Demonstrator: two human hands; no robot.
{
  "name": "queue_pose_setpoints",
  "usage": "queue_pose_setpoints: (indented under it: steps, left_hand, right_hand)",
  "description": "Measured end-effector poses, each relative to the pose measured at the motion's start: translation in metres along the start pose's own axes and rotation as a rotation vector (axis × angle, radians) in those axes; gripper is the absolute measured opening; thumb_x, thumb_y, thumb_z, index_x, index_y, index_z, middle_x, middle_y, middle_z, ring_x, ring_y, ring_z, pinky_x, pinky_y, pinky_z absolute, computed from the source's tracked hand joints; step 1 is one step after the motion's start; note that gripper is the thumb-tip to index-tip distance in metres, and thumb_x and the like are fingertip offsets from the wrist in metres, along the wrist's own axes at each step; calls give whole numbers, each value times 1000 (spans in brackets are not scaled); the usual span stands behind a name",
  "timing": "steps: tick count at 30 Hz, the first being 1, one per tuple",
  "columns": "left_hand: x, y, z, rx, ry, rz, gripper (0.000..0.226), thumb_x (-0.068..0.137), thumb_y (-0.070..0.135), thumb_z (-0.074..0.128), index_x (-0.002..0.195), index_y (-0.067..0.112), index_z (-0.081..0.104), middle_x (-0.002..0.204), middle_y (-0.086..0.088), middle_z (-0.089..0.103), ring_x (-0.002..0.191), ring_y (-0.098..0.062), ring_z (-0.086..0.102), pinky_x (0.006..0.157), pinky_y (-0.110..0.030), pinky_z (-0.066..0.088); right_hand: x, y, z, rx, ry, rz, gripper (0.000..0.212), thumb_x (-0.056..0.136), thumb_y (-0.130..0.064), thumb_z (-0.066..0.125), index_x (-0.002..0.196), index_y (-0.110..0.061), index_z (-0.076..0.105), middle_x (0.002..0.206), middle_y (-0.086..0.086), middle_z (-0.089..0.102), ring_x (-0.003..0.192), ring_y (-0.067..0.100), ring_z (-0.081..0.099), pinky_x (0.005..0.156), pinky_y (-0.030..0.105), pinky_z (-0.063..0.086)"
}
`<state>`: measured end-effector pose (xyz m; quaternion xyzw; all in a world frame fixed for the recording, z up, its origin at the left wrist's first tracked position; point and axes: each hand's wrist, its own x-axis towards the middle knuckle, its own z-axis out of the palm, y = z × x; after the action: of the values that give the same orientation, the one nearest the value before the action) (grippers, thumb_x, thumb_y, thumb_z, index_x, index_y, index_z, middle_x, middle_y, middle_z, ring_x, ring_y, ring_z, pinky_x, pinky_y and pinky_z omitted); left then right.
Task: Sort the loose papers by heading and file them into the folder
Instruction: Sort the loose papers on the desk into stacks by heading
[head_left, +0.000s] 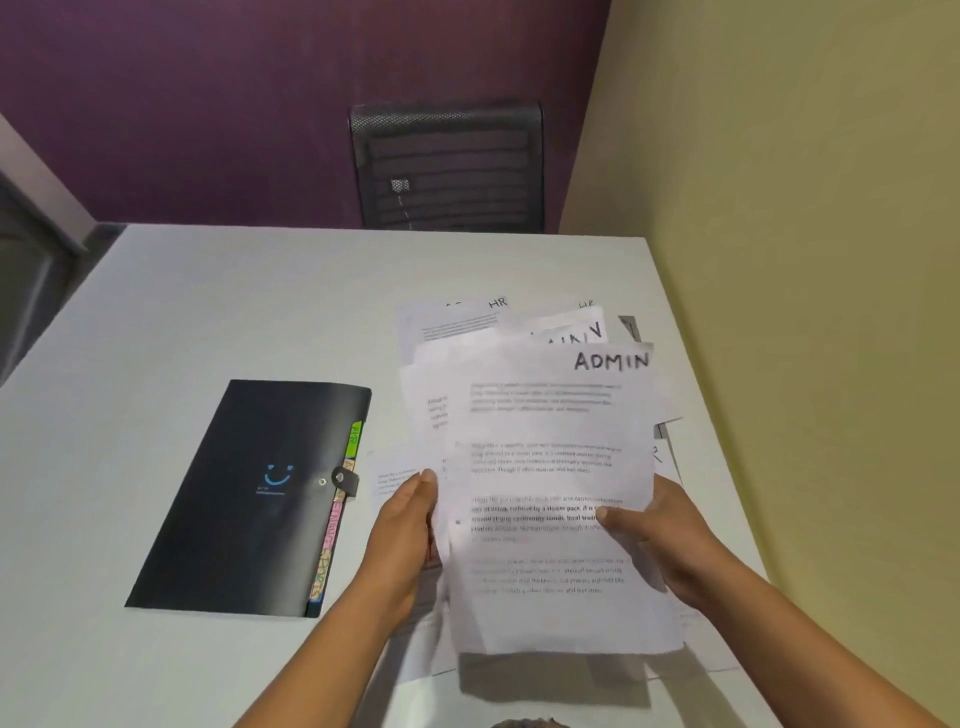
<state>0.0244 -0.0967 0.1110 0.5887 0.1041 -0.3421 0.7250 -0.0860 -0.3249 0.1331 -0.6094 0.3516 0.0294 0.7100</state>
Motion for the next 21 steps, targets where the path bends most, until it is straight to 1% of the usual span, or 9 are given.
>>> queue_pose_setpoints:
  steps: [2,5,9,13,15,17,18,19,21]
  left_hand:
    - [1,1,2,16,-17,37,23,99,19,53,118,14,64,112,-7,74,102,-23,71,79,-34,59]
    - [3,3,4,67,-26,121,32,87,-6,64,116,7,64,109,-11,74,99,-25,72,74,-30,60]
    - [7,7,8,117,35,192,32,84,-15,61,105,9,66,95,-3,78,83,-14,74,64,-24,58]
    - [13,12,11,220,71,318,34,86,-13,61,105,14,69,95,5,77,91,-10,72,78,-24,54]
    - [16,12,12,272,79,370,24,86,-14,59,96,5,70,77,10,76,76,-3,70,74,-18,49]
    - [19,9,12,307,87,386,4,86,-13,62,87,-15,59,54,14,66,51,4,60,58,-9,44]
    - [21,7,12,315,76,390,6,86,-10,65,85,-9,59,55,14,67,51,3,61,55,-7,45]
    - [23,6,12,315,51,396,10,85,-6,67,94,-4,64,66,14,73,62,2,67,58,-8,48]
    - [28,3,10,376,32,385,21,83,-1,71,94,16,69,78,18,75,77,1,71,63,-10,52]
  right_hand:
    - [3,0,0,-111,32,-54,37,82,21,61,104,-8,68,97,8,77,77,12,76,63,22,60]
    - [11,2,2,-231,57,-110,34,78,14,71,98,-13,72,97,6,78,89,23,75,83,43,60]
    - [16,2,4,-232,129,-183,29,75,2,80,93,-19,73,91,-2,79,88,21,75,72,32,61]
    - [17,1,8,-153,188,-267,33,78,-8,81,108,-17,72,99,-2,78,94,19,73,83,40,59]
    - [15,-2,9,-112,184,-300,30,78,-9,81,103,-24,71,96,-7,78,93,13,73,81,34,59]
    - [13,-5,11,-89,173,-318,30,78,-7,81,97,-28,70,92,-12,78,90,8,73,77,27,58]
    - [14,-4,9,-85,164,-320,31,78,-5,80,96,-28,69,90,-14,78,88,6,73,75,24,58]
    - [16,-2,8,-94,160,-317,31,78,-4,80,95,-27,69,87,-15,77,84,3,73,72,21,57]
    - [23,5,7,-133,167,-297,26,78,-6,81,92,-22,67,74,-14,76,72,1,72,63,17,54]
